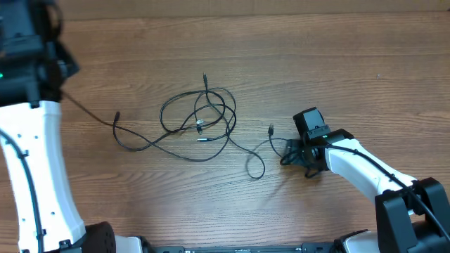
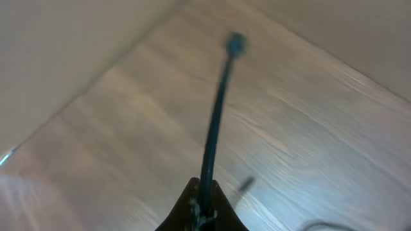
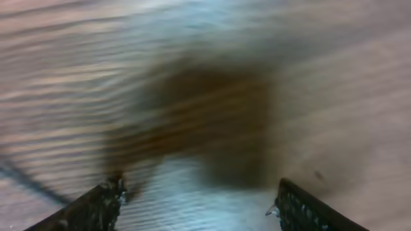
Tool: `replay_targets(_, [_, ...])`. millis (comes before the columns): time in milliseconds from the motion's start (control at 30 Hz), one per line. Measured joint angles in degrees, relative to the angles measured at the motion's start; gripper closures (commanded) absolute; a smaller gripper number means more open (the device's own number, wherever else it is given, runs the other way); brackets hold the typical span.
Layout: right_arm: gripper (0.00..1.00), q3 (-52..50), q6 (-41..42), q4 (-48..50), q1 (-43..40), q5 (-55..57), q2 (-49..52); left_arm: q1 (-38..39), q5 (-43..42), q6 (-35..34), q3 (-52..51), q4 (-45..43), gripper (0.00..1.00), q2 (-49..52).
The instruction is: Untangle cables
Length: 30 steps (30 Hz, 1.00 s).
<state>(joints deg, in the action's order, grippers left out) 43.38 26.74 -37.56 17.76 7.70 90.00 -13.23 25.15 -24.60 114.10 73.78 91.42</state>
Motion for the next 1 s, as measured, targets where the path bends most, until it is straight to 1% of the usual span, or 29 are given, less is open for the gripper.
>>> replay_targets(100, [0.24,0.0,4.3,0.0,-0.8,2.4,0.0,-5.5,-0.1,-2.1,0.0,1.1,0.83,0.0])
replay_targets(133, [0.24,0.0,5.7,0.0,-1.4,3.1,0.0,-7.5,-0.4,-2.7,0.0,1.5,0.78,0.0])
replay_targets(200, [0.23,0.0,7.7,0.0,-2.8,4.0,0.0,-11.1,-2.2,-3.8,0.0,1.9,0.71,0.0])
replay_targets(300, [0.22,0.0,9.6,0.1,-4.6,4.7,0.0,-16.0,-6.8,-4.8,0.0,2.5,0.65,0.0])
replay_targets(333, [0.22,0.0,9.8,0.1,-5.0,4.7,0.0,-17.0,-8.6,-5.0,0.0,2.7,0.59,0.0])
replay_targets(433, [0.20,0.0,10.8,0.2,-5.4,4.7,0.0,-18.4,-14.8,-5.1,0.0,3.0,0.48,0.0])
replay_targets(533, [0.20,0.0,11.0,0.6,-5.4,4.4,0.1,-17.7,-21.9,-3.9,0.0,3.0,0.43,0.0])
replay_targets(600, [0.19,0.0,11.1,0.9,-5.4,4.1,0.2,-16.5,-25.5,-2.7,0.0,3.0,0.41,0.0])
replay_targets(633, [0.19,0.0,11.2,1.0,-5.4,3.9,0.2,-15.5,-27.1,-1.8,0.0,3.1,0.39,0.0])
replay_targets(667, [0.19,0.0,11.2,1.1,-5.4,3.7,0.2,-14.3,-28.3,-1.0,0.0,3.2,0.34,0.0])
replay_targets(700, [0.19,0.0,11.2,1.3,-5.4,3.5,0.3,-12.7,-29.4,-0.1,0.0,3.8,0.25,0.0])
replay_targets(767, [0.19,0.0,11.2,1.3,-5.4,3.2,0.3,-9.9,-30.8,1.7,0.0,4.8,0.03,0.0])
replay_targets(800, [0.19,0.0,11.2,1.3,-5.4,3.1,0.3,-8.6,-31.4,2.4,0.0,5.2,0.00,0.0])
replay_targets(1000, [0.19,-0.1,11.2,1.3,-5.4,3.0,0.3,-2.7,-33.6,4.0,0.0,6.0,0.01,0.0])
